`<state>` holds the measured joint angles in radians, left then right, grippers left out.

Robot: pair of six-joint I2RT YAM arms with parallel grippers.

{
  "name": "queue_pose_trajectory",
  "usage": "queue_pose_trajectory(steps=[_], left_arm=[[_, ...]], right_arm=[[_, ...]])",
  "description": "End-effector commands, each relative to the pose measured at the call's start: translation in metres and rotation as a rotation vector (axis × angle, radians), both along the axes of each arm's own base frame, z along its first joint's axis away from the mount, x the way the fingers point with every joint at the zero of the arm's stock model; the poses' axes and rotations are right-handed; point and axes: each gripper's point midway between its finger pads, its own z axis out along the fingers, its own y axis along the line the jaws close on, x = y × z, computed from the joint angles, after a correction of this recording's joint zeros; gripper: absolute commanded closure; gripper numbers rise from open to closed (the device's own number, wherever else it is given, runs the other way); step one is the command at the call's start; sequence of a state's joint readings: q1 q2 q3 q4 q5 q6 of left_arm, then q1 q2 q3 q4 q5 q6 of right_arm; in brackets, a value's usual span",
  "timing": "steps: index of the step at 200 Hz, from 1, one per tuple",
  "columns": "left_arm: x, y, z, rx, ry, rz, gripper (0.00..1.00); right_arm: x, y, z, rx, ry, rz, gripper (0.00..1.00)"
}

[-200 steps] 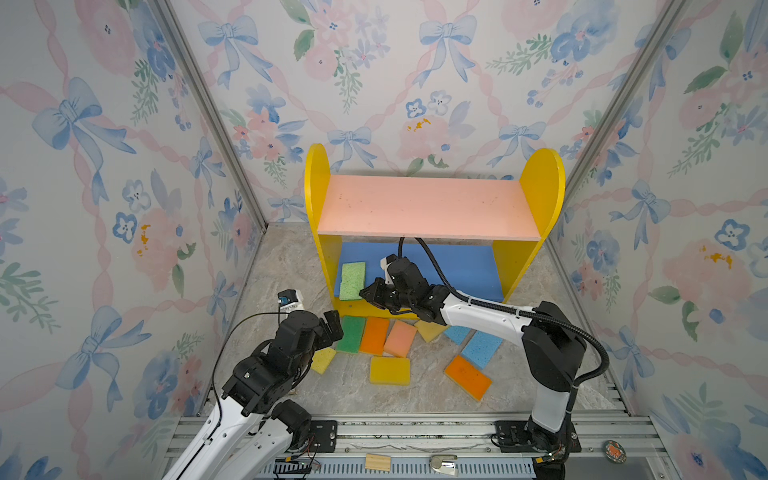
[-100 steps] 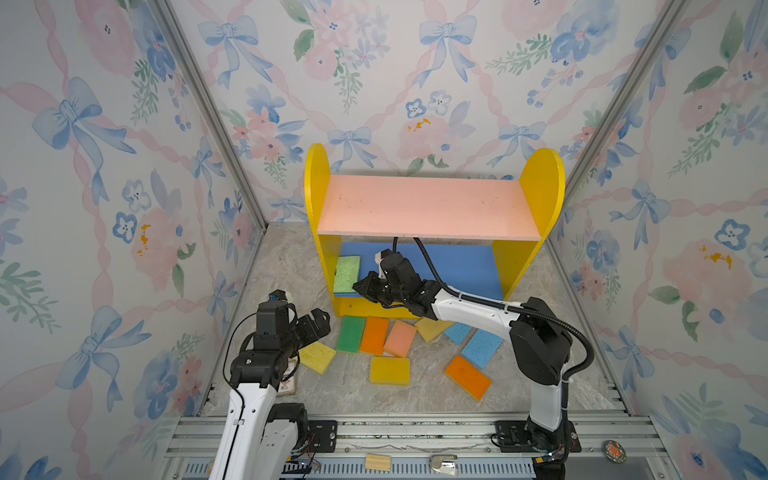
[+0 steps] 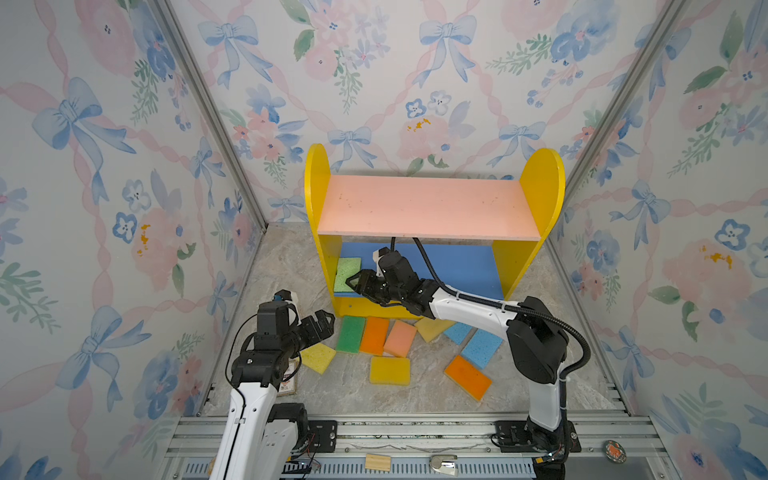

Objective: Place and organize the cleaning sponges onto the shelf
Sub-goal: 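Place the sponge on the blue shelf with the right gripper while the left draws back, then lower the open right gripper onto the bright yellow sponge on the floor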

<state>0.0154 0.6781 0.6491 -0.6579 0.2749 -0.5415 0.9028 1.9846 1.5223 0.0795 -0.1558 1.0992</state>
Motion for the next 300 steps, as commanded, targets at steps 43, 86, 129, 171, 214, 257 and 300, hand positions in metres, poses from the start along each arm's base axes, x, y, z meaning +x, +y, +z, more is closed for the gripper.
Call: queue_pose_trajectory(steps=[43, 86, 129, 171, 214, 257, 300], left_arm=[[0.001, 0.0, -0.003, 0.005, -0.002, -0.016, 0.02], [0.001, -0.003, -0.004, -0.004, 0.003, -0.031, 0.02], [-0.002, -0.017, -0.007, -0.072, 0.003, -0.082, 0.02], [-0.016, -0.044, -0.022, -0.228, 0.053, -0.161, 0.02], [-0.024, -0.055, -0.036, -0.268, 0.087, -0.181, 0.02], [-0.028, -0.061, -0.041, -0.263, 0.102, -0.191, 0.02], [-0.029, -0.064, -0.042, -0.259, 0.106, -0.186, 0.02]], right_arm=[[-0.014, -0.038, -0.018, -0.364, -0.029, 0.003, 0.26], [-0.036, -0.047, 0.021, -0.383, -0.175, 0.065, 0.18], [-0.098, -0.116, 0.025, -0.538, -0.203, 0.127, 0.09], [-0.155, -0.167, -0.039, -0.617, -0.03, 0.204, 0.03], [-0.169, -0.164, -0.093, -0.489, 0.076, 0.174, 0.01], [-0.166, -0.156, -0.122, -0.488, 0.12, 0.183, 0.14], [-0.165, -0.148, -0.137, -0.454, 0.15, 0.188, 0.35]])
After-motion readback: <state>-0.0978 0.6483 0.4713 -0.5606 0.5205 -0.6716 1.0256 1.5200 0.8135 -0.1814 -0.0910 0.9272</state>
